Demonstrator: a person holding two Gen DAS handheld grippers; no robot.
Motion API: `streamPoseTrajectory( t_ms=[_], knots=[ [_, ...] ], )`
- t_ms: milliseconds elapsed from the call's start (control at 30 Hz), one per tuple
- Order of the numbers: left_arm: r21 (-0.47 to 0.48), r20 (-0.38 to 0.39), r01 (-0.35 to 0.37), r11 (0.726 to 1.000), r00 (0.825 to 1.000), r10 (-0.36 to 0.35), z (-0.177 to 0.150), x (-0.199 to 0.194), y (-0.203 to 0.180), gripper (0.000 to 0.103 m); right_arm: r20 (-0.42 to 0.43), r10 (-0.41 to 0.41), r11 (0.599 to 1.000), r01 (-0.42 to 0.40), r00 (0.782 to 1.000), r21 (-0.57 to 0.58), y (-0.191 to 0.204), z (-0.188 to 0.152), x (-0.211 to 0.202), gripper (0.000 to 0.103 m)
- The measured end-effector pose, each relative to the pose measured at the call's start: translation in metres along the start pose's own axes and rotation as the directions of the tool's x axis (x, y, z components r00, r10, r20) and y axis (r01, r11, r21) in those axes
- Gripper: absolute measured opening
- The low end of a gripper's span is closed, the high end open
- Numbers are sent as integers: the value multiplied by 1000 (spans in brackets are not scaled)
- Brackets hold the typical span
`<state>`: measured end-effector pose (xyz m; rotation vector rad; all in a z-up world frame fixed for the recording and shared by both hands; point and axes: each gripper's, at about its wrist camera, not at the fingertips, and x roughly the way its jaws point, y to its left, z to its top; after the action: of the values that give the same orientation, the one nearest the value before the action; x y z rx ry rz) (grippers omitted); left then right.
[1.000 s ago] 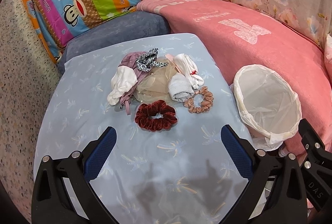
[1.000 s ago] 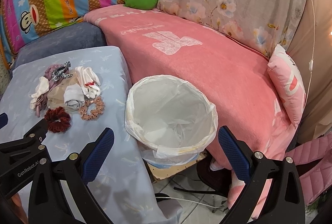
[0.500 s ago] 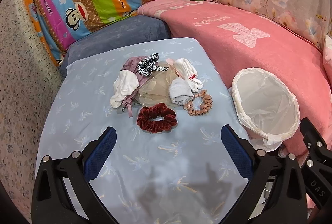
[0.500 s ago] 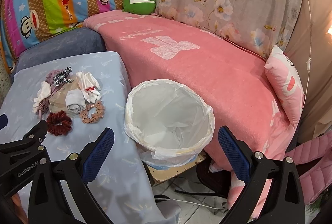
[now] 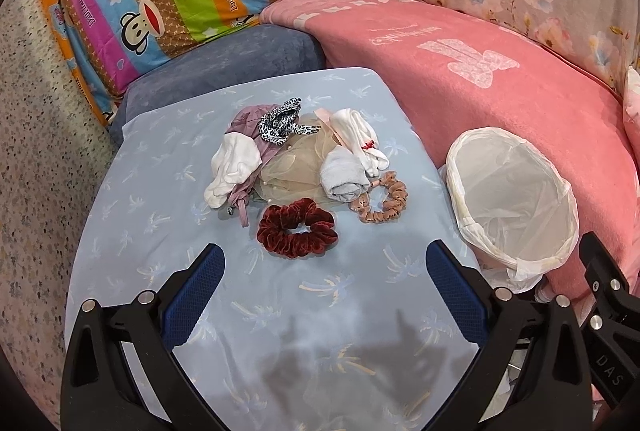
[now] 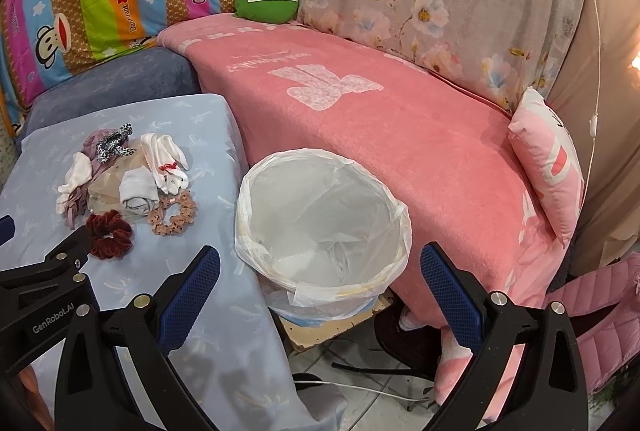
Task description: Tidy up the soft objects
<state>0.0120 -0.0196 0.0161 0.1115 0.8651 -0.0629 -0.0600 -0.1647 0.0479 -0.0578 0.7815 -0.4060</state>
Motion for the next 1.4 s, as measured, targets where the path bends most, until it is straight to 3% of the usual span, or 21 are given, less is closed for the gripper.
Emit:
streamPoseTrajectory(
  t_ms=[1000, 1400],
  knots=[
    [14, -12, 21, 1000, 1000, -21, 7, 12, -4, 96, -27, -33, 999, 34, 999, 12, -1, 1, 9, 97],
    [27, -18, 51, 998, 999, -50, 9, 28, 1, 96, 4, -25, 998, 25, 1000, 50, 5, 7, 14, 97]
  ],
)
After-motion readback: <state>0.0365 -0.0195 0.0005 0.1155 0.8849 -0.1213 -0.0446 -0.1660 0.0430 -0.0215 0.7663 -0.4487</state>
